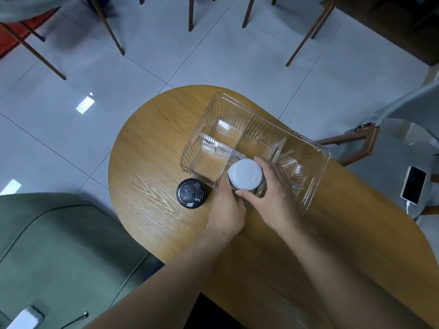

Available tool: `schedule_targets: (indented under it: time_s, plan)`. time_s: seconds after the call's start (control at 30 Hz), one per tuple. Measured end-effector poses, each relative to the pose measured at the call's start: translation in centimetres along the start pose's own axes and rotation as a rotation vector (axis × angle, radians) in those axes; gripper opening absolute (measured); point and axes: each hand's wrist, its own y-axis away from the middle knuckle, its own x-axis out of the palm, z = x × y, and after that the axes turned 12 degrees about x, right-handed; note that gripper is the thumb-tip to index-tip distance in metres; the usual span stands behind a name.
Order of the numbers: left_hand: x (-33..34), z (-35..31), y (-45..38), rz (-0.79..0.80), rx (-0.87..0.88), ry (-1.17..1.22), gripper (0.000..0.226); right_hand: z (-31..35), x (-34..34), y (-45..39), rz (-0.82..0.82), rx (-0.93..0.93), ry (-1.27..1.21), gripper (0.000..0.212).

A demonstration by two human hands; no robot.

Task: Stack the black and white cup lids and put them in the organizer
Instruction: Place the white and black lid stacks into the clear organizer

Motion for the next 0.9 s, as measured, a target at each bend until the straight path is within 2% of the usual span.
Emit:
schedule_targets:
  time_s: [0.17,0.27,0.4,0.47,0.63,0.9]
  plan:
    - [-1.1,-0.3,1.2,0.031,0.005,-0.050,0.071,0.7,-1.1,1.3,-0.016,-0.038,0.066,0.092]
    - [-2.4,-1.1,2.8,0.068,-0.003,0.007,0.080,1.8,-1.9,3.2,-0.045,-0.084,0.041,0.084]
    - [-5.3,-3.2,5.2,0.171,0.066,0.079,0.077,3.6,-2.9,6.2,-0.087,-0.124,-0.004,0.069]
    - [-7.4,-3.5,6.9,0.205,0.076,0.048,0.072,4.7,-2.6,7.7,-0.054,-0.096,-0.060,0.064]
    - [-12.6,-0.2,8.4,0.026,0.042,0.070,0.033,6.8,0.7,9.0,0.159,-0.031,-0.131,0.069]
    - [-13.9,7.3,7.1,-0.072,0.022,0.014,0.039,7.8,7.2,7.6,0.256,0.014,-0.074,0.088]
